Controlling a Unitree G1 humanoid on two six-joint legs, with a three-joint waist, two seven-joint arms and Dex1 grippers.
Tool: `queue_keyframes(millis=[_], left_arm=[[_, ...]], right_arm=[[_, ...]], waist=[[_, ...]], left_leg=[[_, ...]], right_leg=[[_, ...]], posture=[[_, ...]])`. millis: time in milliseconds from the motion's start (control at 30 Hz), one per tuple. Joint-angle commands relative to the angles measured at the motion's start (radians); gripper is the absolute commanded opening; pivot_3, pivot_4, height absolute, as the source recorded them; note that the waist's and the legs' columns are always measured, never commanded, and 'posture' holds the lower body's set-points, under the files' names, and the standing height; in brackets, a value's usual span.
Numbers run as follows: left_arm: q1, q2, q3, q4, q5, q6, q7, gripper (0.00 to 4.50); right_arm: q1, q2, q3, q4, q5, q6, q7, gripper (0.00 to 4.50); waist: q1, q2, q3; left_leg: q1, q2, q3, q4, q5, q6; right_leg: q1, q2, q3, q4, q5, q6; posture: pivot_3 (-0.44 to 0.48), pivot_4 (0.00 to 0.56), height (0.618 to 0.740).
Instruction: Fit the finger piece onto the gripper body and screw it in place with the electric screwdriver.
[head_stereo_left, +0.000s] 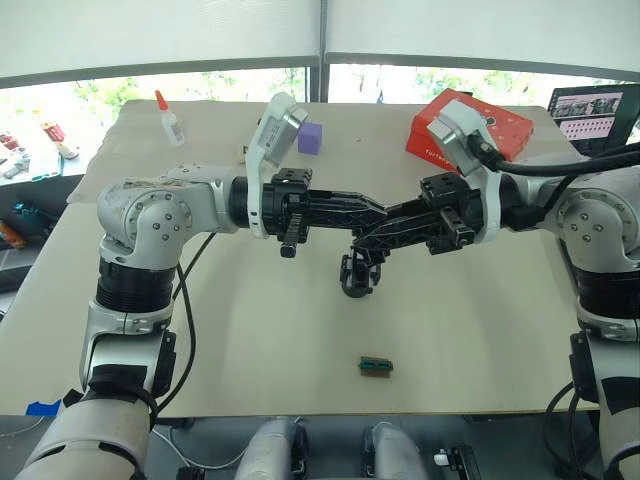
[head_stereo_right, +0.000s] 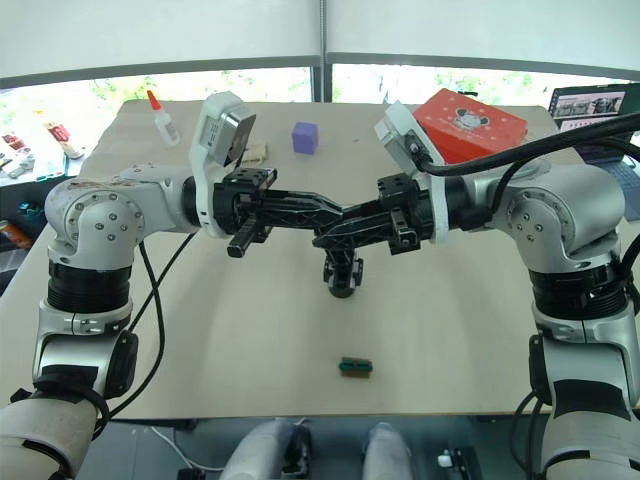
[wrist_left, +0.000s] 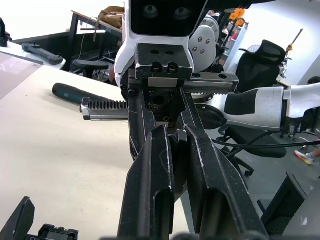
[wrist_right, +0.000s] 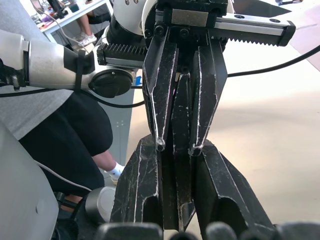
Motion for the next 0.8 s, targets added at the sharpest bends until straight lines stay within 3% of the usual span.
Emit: queue_keyframes(millis=[33,67,167,267,367,533,633,800], left_arm=[[-0.007,0.032,-0.006,-0.013,0.019,-0.023,-0.031,1.02],[-0.007,0.044,-0.007,-0.012,0.022,-0.026,-0.047,1.32],[0.015,0.119,-0.037,-0.008,0.092,-0.111,-0.132,2.87],[0.074,0.226,-0.119,0.038,0.264,-0.338,-0.274,4.39],[0.128,0.274,-0.173,0.118,0.403,-0.547,-0.355,4.50],[0.189,0.211,-0.251,0.323,0.628,-0.890,-0.331,4.50],[0.206,0.151,-0.281,0.435,0.708,-1.034,-0.323,4.50],[0.188,-0.049,-0.272,0.633,0.741,-1.118,-0.244,4.50]], right_arm=[[0.007,0.010,-0.031,-0.032,0.029,-0.050,0.041,0.40],[0.013,0.019,-0.039,-0.033,0.031,-0.062,0.040,0.40],[0.061,0.058,-0.062,-0.048,-0.003,-0.174,0.040,0.40],[0.151,0.087,-0.059,-0.066,-0.079,-0.346,0.047,0.40],[0.247,0.093,-0.035,-0.080,-0.154,-0.488,0.064,0.39],[0.365,0.143,-0.030,-0.088,-0.222,-0.596,-0.008,0.39],[0.404,0.167,-0.034,-0.103,-0.234,-0.610,-0.057,0.39],[0.450,0.190,-0.042,-0.142,-0.260,-0.614,-0.160,0.39]], waist=[[0.000,0.000,0.000],[-0.001,0.000,0.000],[-0.004,0.000,0.000],[-0.006,0.000,0.000],[-0.001,0.000,0.000],[0.004,0.000,0.000],[0.003,0.000,0.000],[0.006,-0.001,0.000]], left_leg=[[0.000,0.000,0.000,0.000,0.000,0.000],[0.000,0.000,0.000,0.000,0.000,0.000],[0.000,0.000,0.000,0.000,0.000,0.000],[0.000,0.000,0.001,-0.001,0.000,0.000],[0.000,-0.001,0.001,-0.001,0.000,0.000],[0.000,-0.001,0.001,0.000,0.000,0.000],[0.000,0.000,0.002,0.000,0.000,0.000],[-0.002,0.000,0.001,0.002,0.000,0.000]], right_leg=[[0.000,0.000,0.000,0.000,0.000,0.000],[0.000,0.000,0.000,0.000,0.000,0.000],[0.000,0.000,0.000,0.000,0.000,0.000],[0.000,0.000,0.000,0.000,0.000,0.000],[0.000,0.000,0.000,-0.001,0.000,0.000],[0.000,0.000,0.000,-0.001,0.000,0.000],[0.000,0.000,0.000,-0.001,0.000,0.000],[-0.001,0.000,-0.002,0.000,0.000,0.000]], posture=[[0.000,0.150,0.740],[0.000,0.150,0.740],[0.000,0.150,0.740],[0.000,0.150,0.740],[0.000,0.150,0.740],[0.000,0.150,0.740],[0.000,0.150,0.740],[0.000,0.150,0.740]])
